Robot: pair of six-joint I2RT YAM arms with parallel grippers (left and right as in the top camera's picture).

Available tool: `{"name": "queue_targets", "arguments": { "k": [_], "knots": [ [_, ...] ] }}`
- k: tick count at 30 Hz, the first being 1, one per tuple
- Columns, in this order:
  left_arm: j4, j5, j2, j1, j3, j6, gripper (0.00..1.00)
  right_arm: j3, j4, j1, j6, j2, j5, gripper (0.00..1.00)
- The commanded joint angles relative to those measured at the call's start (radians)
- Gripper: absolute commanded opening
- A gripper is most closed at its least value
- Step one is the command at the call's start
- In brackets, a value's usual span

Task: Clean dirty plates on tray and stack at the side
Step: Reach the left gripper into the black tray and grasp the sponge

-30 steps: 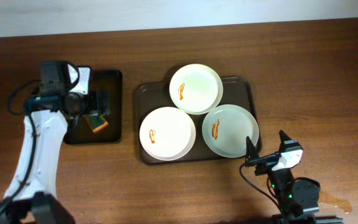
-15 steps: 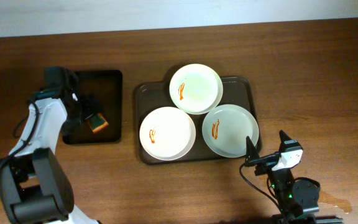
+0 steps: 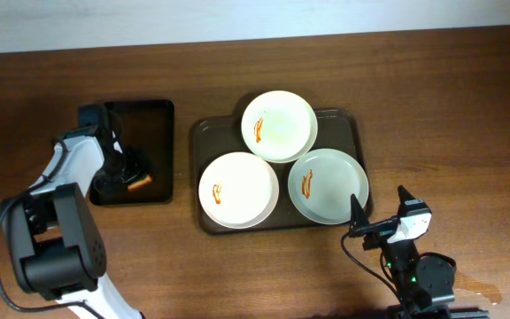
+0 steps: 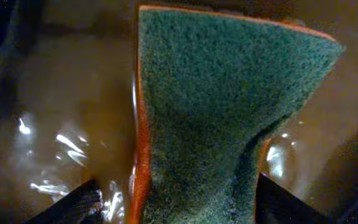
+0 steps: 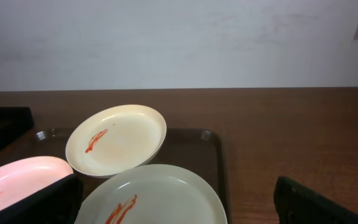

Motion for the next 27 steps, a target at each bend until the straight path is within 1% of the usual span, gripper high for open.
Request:
{"name": "queue_targets", "arguments": {
  "k": [1, 2, 3, 5, 6, 7, 8, 9, 10, 11, 12, 13, 14, 16, 18, 19, 21, 23, 24, 25, 26, 27],
  "knots": [
    [-0.031, 0.026, 0.027, -0.005, -0.019, -0.003, 0.2, -0.005, -0.005, 0.006, 0.003, -0.006, 0.002, 0.98],
    [-0.032, 0.026, 0.027, -0.005, -0.019, -0.003, 0.06, -0.005, -0.005, 0.006, 0.003, -0.006, 0.002, 0.98],
    [-0.032, 0.026, 0.027, -0.005, -0.019, -0.003, 0.0, -0.005, -0.005, 0.006, 0.003, -0.006, 0.002, 0.98],
    [-0.031, 0.025, 0.027, -0.005, -0.019, -0.003, 0.0, -0.005, -0.005, 0.006, 0.003, -0.006, 0.002, 0.98],
    [-0.027, 0.012, 0.027, -0.005, -0.019, -0.003, 0.02, -0.005, -0.005, 0.006, 0.003, -0.006, 0.002, 0.98],
    [-0.021, 0.01, 0.027, -0.005, -0.019, -0.003, 0.34, -0.005, -0.005, 0.006, 0.003, -0.006, 0.002, 0.98],
    [-0.011, 0.01, 0.027, -0.005, -0.019, -0.003, 0.64, -0.005, -0.005, 0.006, 0.003, -0.006, 0.002, 0.98],
    [0.018, 0.01, 0.027, -0.005, -0.019, -0.002, 0.78, -0.005, -0.005, 0.006, 0.003, -0.006, 0.002, 0.98],
    [0.048, 0.01, 0.027, -0.005, -0.019, -0.002, 0.81, -0.005, -0.005, 0.006, 0.003, -0.006, 0.002, 0.98],
    [0.092, -0.015, 0.027, -0.005, -0.019, -0.002, 0.82, -0.005, -0.005, 0.006, 0.003, -0.006, 0.002, 0.99],
    [0.119, -0.05, 0.027, -0.005, -0.019, -0.001, 0.8, -0.005, -0.005, 0.006, 0.003, -0.006, 0.002, 0.98],
    [0.15, -0.061, 0.027, -0.005, -0.019, 0.054, 0.77, -0.005, -0.005, 0.006, 0.003, -0.006, 0.002, 0.98],
    [0.175, -0.061, 0.027, -0.005, -0.019, 0.094, 0.77, -0.005, -0.005, 0.006, 0.003, -0.006, 0.002, 0.98],
    [0.214, -0.061, 0.029, -0.005, -0.019, 0.108, 0.76, -0.005, -0.005, 0.006, 0.003, -0.006, 0.002, 0.98],
    [0.236, -0.06, 0.031, -0.005, -0.019, 0.107, 0.63, -0.005, -0.005, 0.006, 0.003, -0.006, 0.002, 0.98],
    [0.242, -0.06, 0.032, -0.005, -0.019, 0.107, 0.47, -0.005, -0.005, 0.006, 0.003, -0.006, 0.002, 0.98],
    [0.238, -0.06, 0.045, -0.005, -0.019, 0.107, 0.0, -0.005, -0.005, 0.006, 0.003, -0.006, 0.002, 0.98],
    [0.225, -0.059, 0.043, -0.005, -0.018, 0.107, 0.0, -0.005, -0.005, 0.006, 0.003, -0.006, 0.002, 0.98],
    [0.205, -0.032, 0.037, -0.005, -0.01, 0.107, 0.0, -0.005, -0.005, 0.006, 0.003, -0.006, 0.002, 0.98],
    [0.177, 0.026, 0.014, -0.005, 0.004, 0.107, 0.0, -0.005, -0.005, 0.006, 0.003, -0.006, 0.002, 0.98],
    [0.158, 0.066, -0.005, -0.005, 0.011, 0.107, 0.38, -0.005, -0.005, 0.006, 0.003, -0.006, 0.002, 0.98],
    [0.119, 0.087, -0.023, -0.005, 0.011, 0.107, 1.0, -0.005, -0.005, 0.006, 0.003, -0.006, 0.002, 0.98]
  ]
}}
